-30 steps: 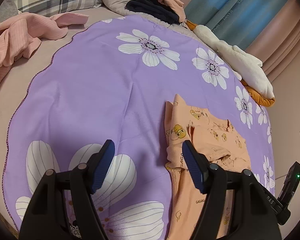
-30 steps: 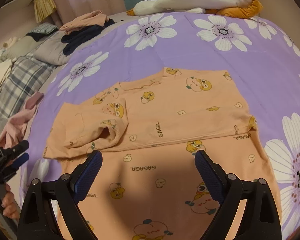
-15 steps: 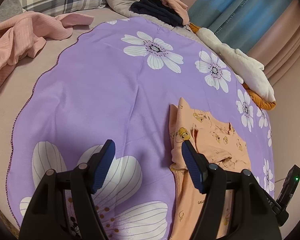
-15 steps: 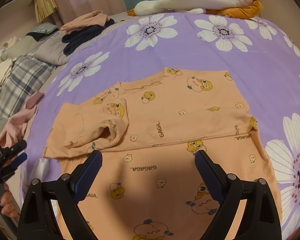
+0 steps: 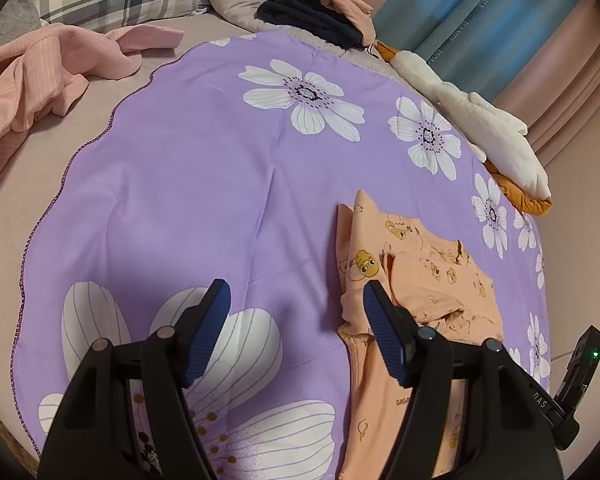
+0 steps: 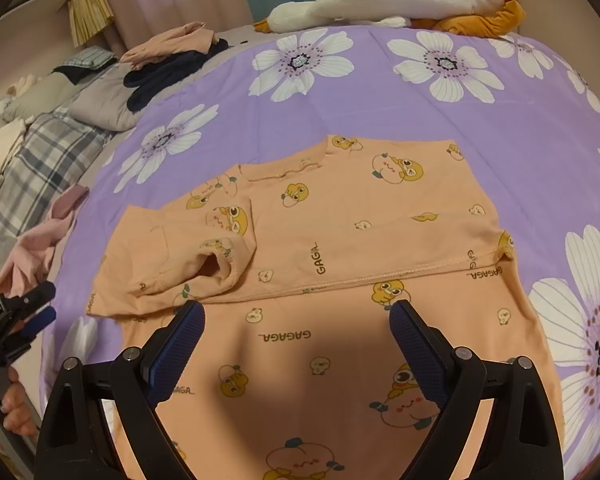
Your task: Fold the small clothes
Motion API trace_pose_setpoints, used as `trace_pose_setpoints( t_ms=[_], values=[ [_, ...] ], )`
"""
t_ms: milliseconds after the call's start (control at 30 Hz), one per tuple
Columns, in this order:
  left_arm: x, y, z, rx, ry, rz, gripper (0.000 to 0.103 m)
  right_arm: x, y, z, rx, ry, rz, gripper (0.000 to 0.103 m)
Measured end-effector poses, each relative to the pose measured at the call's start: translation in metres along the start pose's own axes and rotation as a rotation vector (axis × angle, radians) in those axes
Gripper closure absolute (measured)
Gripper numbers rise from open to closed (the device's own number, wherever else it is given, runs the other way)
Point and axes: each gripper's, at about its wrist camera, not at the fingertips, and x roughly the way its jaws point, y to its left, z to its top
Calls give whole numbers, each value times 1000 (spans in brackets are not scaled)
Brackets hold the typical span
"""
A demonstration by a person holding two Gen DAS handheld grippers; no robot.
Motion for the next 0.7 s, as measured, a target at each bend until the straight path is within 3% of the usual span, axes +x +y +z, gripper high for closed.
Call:
trace_pose_setpoints(
  t_ms=[700],
  values=[
    [2,-2,-2,8,9,10,35,1,-1,0,1,0,-2,10]
  ],
)
